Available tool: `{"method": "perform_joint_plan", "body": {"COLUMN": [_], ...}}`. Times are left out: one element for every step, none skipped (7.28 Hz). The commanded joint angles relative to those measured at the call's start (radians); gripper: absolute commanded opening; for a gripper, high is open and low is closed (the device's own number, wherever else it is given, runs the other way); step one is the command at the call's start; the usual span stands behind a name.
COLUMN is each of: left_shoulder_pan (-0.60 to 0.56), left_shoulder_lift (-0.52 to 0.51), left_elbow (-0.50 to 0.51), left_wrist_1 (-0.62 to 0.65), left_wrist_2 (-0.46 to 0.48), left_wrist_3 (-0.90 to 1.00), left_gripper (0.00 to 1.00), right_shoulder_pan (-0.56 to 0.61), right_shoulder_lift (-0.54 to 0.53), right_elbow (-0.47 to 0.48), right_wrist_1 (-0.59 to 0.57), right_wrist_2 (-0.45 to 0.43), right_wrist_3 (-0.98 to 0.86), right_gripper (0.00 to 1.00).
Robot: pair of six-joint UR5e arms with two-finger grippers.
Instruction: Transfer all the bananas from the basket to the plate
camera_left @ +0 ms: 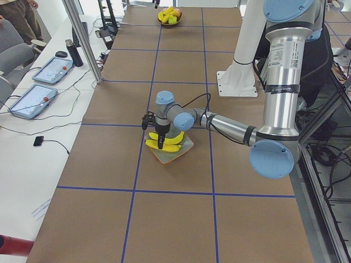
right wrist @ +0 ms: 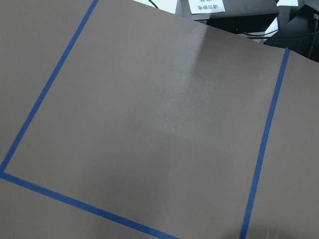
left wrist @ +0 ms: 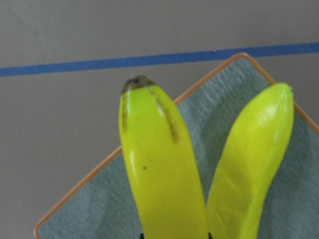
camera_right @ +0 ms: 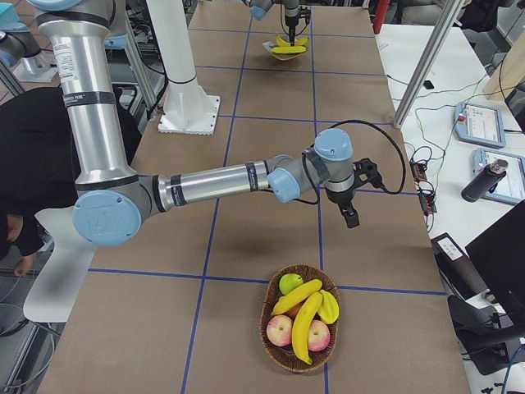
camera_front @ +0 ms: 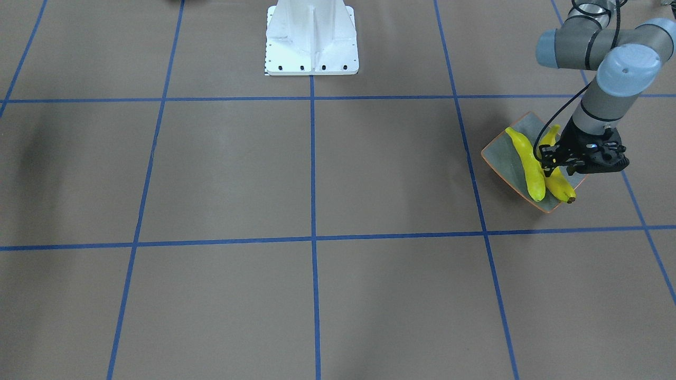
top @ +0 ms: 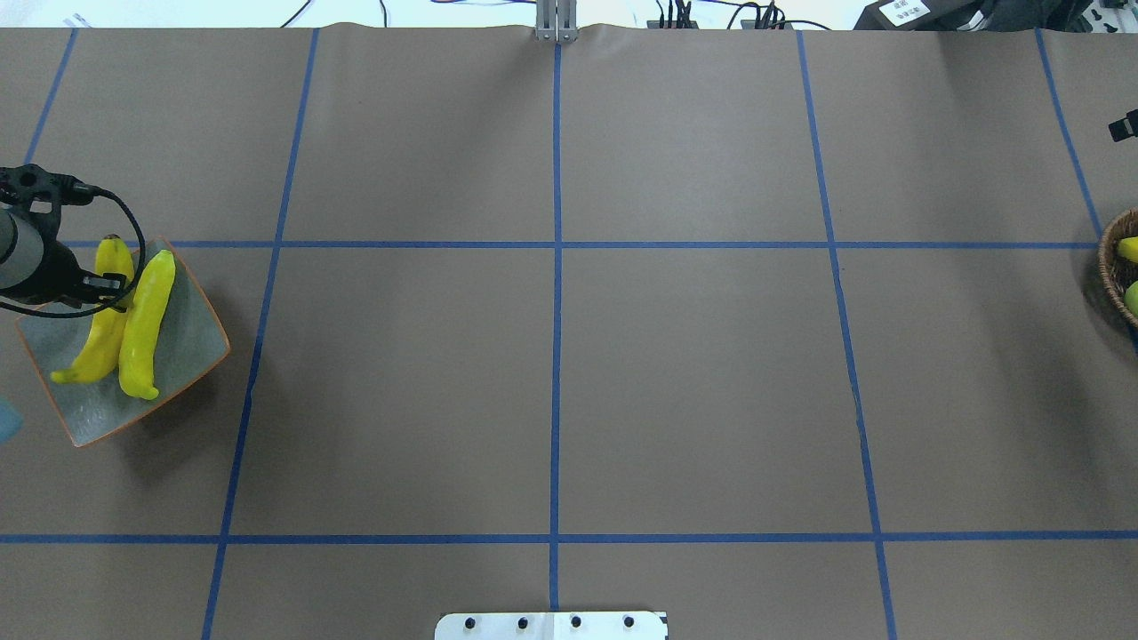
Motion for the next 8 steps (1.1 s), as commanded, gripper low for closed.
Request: {"method": "perform_joint_plan", "body": {"left_shoulder_pan": [-0.051,-0.086,-0.137,-0.155,-0.156,-0.157,-0.157,-0.157], "left_shoulder_lift": [0.002,-0.001,-0.004,-0.004,-0.007,-0.027,-0.033,-0.046], "left_elbow": [-0.017,-0.034,-0.071,-0.132,-0.201,-0.227,-0.231,-0.232], "left_wrist_1": [0.002,0.014,0.028,0.060,0.127,0.142,0.142,0.142], "left_wrist_2": [0.002,-0.027,-0.095,-0.107,-0.108,-0.109,-0.109,-0.109], "left_wrist_3": [0.125,0.169,0.174,0.174,0.174,0.174,0.173,0.173], "left_gripper": [1.00,1.00,1.00,1.00,1.00,1.00,1.00,1.00], "right_shoulder_pan": [0.002,0.006,0.015,0.018,0.023,0.035,0.060,0.090], "right_shoulder_lift": [0.001,-0.001,-0.002,-0.016,-0.030,-0.045,-0.051,-0.057], "right_elbow": [0.000,0.000,0.000,-0.001,-0.003,-0.026,-0.078,-0.133], "right_wrist_1": [0.000,-0.002,-0.005,-0.004,-0.005,-0.002,-0.001,0.001], "right_wrist_2": [0.000,0.001,0.003,0.003,0.001,0.003,0.013,0.016], "right_wrist_3": [0.000,0.000,-0.001,-0.013,-0.053,-0.099,-0.198,-0.313], "right_gripper": [1.00,1.00,1.00,1.00,1.00,1.00,1.00,1.00]}}
